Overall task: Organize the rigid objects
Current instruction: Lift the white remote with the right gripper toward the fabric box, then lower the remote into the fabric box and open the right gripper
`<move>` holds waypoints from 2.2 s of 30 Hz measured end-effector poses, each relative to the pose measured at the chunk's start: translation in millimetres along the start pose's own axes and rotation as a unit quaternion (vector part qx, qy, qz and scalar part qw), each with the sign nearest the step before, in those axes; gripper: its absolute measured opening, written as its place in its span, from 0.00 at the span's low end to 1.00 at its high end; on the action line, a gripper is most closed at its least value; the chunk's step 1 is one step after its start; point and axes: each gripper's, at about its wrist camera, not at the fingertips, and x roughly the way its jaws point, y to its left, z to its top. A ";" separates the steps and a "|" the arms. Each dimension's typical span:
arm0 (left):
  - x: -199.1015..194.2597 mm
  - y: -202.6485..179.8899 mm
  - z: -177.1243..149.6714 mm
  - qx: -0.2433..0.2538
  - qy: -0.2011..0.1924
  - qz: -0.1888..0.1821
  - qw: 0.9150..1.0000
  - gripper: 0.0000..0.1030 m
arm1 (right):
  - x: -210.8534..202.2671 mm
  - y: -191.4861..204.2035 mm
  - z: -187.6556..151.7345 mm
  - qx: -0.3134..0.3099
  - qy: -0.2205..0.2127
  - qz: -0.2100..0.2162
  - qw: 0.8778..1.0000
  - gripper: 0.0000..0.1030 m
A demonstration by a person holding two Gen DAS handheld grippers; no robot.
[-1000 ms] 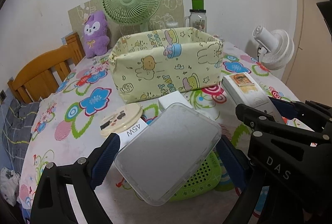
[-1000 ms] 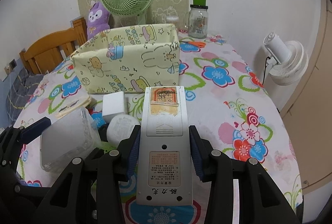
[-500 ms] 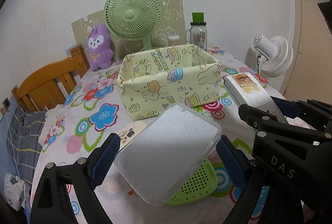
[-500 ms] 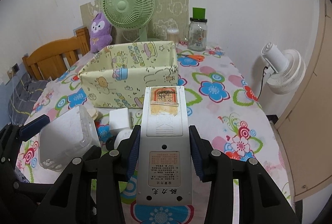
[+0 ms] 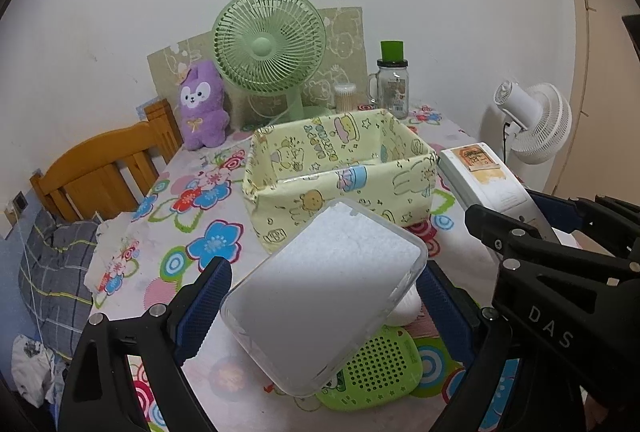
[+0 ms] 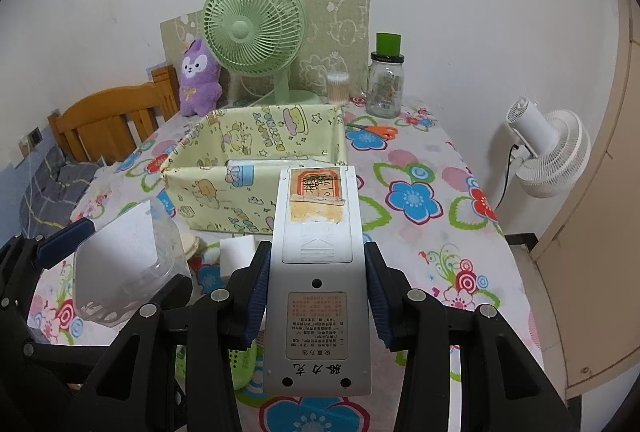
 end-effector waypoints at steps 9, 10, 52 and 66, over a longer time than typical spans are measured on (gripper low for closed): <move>-0.2 0.8 7.5 -0.001 -0.002 0.001 1.000 0.92 | -0.5 -0.2 8.9 -0.001 -0.003 0.001 1.000 0.45; 0.2 1.3 8.3 -0.001 -0.001 0.001 1.000 0.92 | -0.3 -0.1 9.5 -0.001 -0.003 0.001 1.000 0.45; 51.4 17.7 77.8 0.000 -0.003 0.026 1.000 0.92 | 43.9 -0.7 84.8 -0.009 -0.017 0.018 1.000 0.45; 91.9 21.2 98.0 0.009 0.008 0.016 1.000 0.92 | 80.0 0.8 104.1 -0.005 -0.009 0.015 1.000 0.46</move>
